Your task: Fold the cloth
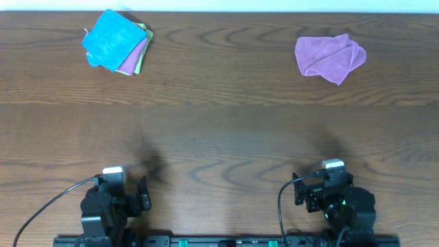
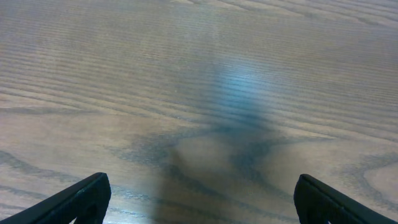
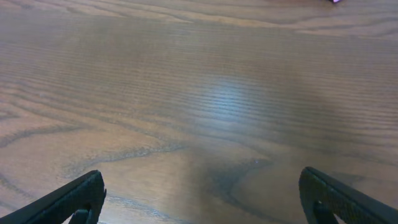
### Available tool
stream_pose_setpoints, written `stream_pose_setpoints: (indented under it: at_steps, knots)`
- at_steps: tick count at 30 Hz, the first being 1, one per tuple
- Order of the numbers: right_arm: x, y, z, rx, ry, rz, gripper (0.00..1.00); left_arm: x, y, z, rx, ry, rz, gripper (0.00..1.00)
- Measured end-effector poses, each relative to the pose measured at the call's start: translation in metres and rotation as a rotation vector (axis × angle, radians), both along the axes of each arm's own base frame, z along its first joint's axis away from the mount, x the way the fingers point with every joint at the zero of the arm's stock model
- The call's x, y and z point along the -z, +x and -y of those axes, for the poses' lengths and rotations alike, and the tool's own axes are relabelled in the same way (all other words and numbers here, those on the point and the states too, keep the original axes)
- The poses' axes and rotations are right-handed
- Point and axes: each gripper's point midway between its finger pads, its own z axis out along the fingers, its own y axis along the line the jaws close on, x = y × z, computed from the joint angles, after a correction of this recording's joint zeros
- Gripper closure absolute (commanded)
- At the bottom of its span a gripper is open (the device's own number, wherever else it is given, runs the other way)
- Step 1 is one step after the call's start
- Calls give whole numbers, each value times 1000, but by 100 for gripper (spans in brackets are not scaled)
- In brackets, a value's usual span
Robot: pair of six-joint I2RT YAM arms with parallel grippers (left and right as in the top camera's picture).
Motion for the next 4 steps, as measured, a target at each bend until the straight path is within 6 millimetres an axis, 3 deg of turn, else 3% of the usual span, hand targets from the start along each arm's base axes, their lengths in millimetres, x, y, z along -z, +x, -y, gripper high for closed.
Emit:
stream_pose_setpoints:
  at_steps: [4]
  knots:
    - [0, 0, 0, 0, 0, 0, 1, 0, 0, 0, 0, 0, 0, 5]
